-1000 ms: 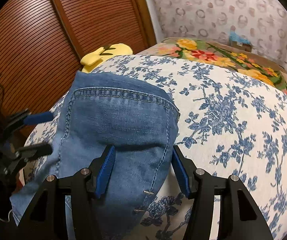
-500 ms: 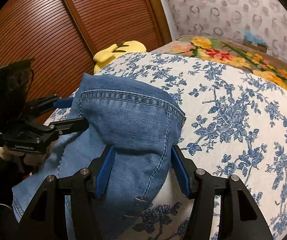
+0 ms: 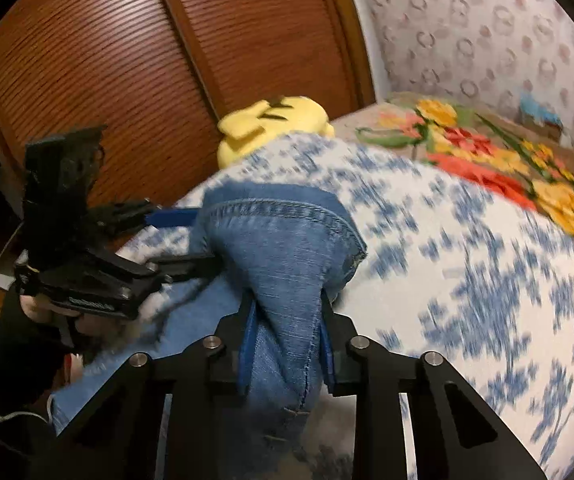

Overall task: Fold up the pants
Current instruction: 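Lift and carry the folded jeans with the right tool toward the yellow plush toy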

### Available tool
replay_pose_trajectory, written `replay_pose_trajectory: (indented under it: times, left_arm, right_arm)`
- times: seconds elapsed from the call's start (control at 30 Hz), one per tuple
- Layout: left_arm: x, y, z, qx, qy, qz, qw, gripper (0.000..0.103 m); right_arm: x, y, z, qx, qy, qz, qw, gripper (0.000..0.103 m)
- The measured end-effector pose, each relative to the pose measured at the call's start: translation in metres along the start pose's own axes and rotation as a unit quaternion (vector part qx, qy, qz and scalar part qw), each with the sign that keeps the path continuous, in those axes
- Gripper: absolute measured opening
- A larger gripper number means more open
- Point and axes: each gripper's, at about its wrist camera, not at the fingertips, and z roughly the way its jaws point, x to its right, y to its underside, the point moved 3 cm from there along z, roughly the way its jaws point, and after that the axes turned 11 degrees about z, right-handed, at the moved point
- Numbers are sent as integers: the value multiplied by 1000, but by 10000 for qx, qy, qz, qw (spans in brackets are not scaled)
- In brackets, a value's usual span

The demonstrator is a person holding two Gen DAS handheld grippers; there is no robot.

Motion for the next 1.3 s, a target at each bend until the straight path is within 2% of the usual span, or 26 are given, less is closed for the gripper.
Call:
replay_pose_trajectory:
  times: [0.17, 0.4, 0.53, 0.67, 0.87, 0.97, 1.03, 1.17, 1.3]
  left_arm:
    - [-34, -4, -14, 178, -263, -213, 9993, 75]
    - [-105, -5, -33, 349, -813, -678, 9938, 75]
    - [-135, -8, -43, 420, -1154, -761, 9895, 75]
    - [-159, -9, -47, 426, -1352, -837, 9863, 75]
    - [-165, -12, -36, 340, -1383, -769, 9868, 75]
    - [-160, -10, -23, 215, -1300, -720, 9887, 75]
    - [-155, -6, -18, 125, -1252, -683, 9897, 75]
    - [-144, 5, -11, -5, -1131, -681, 9912, 75]
    - [-136, 12, -12, -36, -1070, -703, 9918, 75]
  right_arm:
    - [-25, -34, 25, 109, -174, -303, 9993, 21]
    - [-54, -92, 97, 216, -481, -452, 9976, 18]
    - [-51, -121, 148, 320, -450, -237, 9982, 18]
    - [-39, -142, 182, 638, -117, 145, 9978, 17]
    - [-4, -151, 199, 1309, 642, 1303, 9807, 17]
    - [7, -139, 213, 1139, 1121, 1386, 9774, 23]
    - [12, -133, 216, 1063, 1297, 1320, 9770, 26]
    - [20, -124, 211, 928, 1401, 1239, 9780, 28]
    - [15, -113, 198, 683, 1301, 1123, 9828, 34]
